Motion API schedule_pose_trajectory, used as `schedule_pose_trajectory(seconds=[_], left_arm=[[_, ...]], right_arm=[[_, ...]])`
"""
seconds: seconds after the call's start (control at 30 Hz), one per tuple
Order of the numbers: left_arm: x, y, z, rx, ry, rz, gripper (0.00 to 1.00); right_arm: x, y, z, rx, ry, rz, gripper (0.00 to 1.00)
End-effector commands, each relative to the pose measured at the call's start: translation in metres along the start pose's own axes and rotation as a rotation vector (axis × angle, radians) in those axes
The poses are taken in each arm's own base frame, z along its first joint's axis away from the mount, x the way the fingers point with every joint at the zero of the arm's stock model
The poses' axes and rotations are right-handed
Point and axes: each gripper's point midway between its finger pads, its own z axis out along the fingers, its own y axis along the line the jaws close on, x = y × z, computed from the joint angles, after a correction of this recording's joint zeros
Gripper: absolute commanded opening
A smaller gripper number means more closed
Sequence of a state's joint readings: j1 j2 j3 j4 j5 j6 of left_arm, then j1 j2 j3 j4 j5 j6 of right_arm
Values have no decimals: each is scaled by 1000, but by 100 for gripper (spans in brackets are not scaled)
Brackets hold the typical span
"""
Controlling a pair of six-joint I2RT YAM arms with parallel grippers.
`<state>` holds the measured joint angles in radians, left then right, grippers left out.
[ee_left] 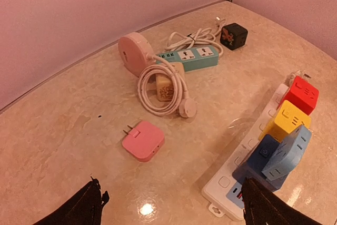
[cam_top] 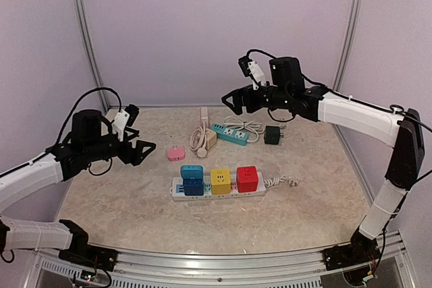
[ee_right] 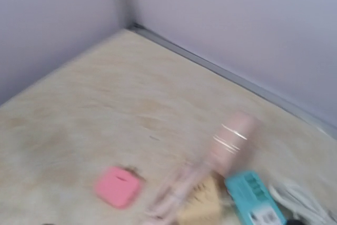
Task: Insert the plug
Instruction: Insert the plug into the socket, then pick up the plug from the center of the board.
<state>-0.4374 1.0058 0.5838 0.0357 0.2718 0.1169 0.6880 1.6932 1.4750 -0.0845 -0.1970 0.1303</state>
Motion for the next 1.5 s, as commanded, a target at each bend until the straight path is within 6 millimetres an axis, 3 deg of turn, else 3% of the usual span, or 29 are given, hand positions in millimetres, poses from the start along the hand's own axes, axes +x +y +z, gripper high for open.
schedule_pose_trajectory(seconds=[0.0,0.07,0.17,0.23,0.3,0.4,0.5,0.63,0.77,0.9,1.0,1.17,1.47], left_arm=[[4,26,-12,-27,266,122,90],[25,26,-18,77,485,300,94],[46,31,-46,219,791,480,99],[51,45,-48,237,945,493,99],[51,57,-34,237,1028,479,99],[36,78,3,135,995,514,99],[38,81,44,120,963,604,99],[51,72,89,195,958,676,99],[68,75,133,258,913,619,99],[85,79,163,271,890,587,99],[96,69,177,295,886,610,99],[112,69,181,322,913,582,98],[140,65,180,342,1006,533,76]], right_arm=[[57,-43,9,214,187,150,99],[61,-47,8,229,193,159,100],[68,-53,3,242,217,165,100],[77,-60,-1,276,246,161,100],[86,-61,-2,283,269,153,100],[96,-59,0,266,281,164,100],[100,-56,5,240,284,184,100],[102,-52,9,220,295,220,100],[106,-52,6,230,306,244,100],[105,-52,3,237,302,266,100],[103,-51,3,235,293,277,100],[106,-50,2,229,296,286,100],[112,-47,1,214,291,282,100]])
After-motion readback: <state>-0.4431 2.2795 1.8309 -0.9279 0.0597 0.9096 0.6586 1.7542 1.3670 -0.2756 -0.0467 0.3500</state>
